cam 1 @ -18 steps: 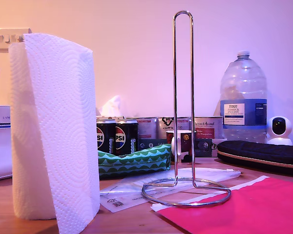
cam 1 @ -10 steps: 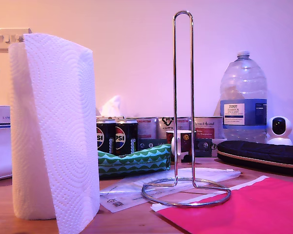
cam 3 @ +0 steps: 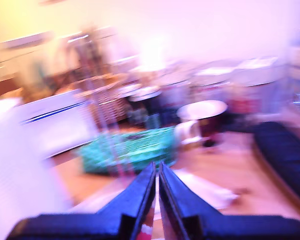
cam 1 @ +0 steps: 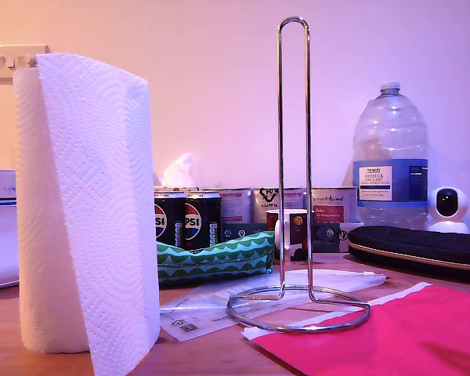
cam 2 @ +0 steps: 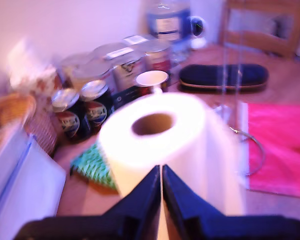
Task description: Insert the paper towel roll into the metallic stand.
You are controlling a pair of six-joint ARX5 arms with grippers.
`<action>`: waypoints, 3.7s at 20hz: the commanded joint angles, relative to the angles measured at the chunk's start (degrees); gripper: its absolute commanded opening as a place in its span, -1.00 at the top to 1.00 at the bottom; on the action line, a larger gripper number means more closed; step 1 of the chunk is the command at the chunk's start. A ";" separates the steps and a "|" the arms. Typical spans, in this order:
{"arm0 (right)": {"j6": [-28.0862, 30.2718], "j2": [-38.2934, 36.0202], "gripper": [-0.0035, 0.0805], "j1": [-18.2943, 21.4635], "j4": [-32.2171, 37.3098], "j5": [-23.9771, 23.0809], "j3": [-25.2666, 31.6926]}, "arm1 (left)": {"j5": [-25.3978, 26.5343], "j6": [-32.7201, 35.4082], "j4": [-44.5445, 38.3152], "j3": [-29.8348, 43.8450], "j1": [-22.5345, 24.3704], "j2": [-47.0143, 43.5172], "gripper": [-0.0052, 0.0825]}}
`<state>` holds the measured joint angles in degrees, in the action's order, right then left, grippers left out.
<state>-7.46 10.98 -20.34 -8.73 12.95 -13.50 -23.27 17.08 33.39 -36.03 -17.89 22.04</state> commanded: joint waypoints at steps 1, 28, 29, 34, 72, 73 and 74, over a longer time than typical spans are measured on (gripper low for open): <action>0.00 1.66 0.95 -1.88 0.11 0.24 0.52 | -3.17 5.79 4.31 -4.31 -0.70 4.17 0.94; -0.04 9.86 0.90 -9.38 3.61 1.68 0.52 | 7.93 22.01 19.34 -29.77 -12.55 47.10 -0.41; -0.02 9.86 0.90 -9.38 3.61 1.68 0.52 | 7.93 22.01 20.22 -29.77 -12.55 47.50 -0.39; -0.09 9.86 0.90 -9.40 3.50 1.68 0.52 | 7.32 21.99 22.29 -29.77 -12.55 47.74 0.37; 14.84 93.96 0.59 -6.91 69.70 3.89 -8.02 | 7.28 22.01 20.63 -30.08 -12.55 47.71 0.94; 14.82 94.77 0.68 -6.91 69.66 5.18 -8.13 | 7.30 22.01 20.90 -30.60 -12.55 47.71 0.94; 14.82 95.45 0.75 -6.91 69.40 6.49 -8.13 | 7.30 21.99 21.33 -31.63 -12.55 47.71 0.94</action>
<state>7.55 105.75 -27.35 60.34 18.46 -21.65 -15.92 38.81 55.09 -66.32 -30.28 69.14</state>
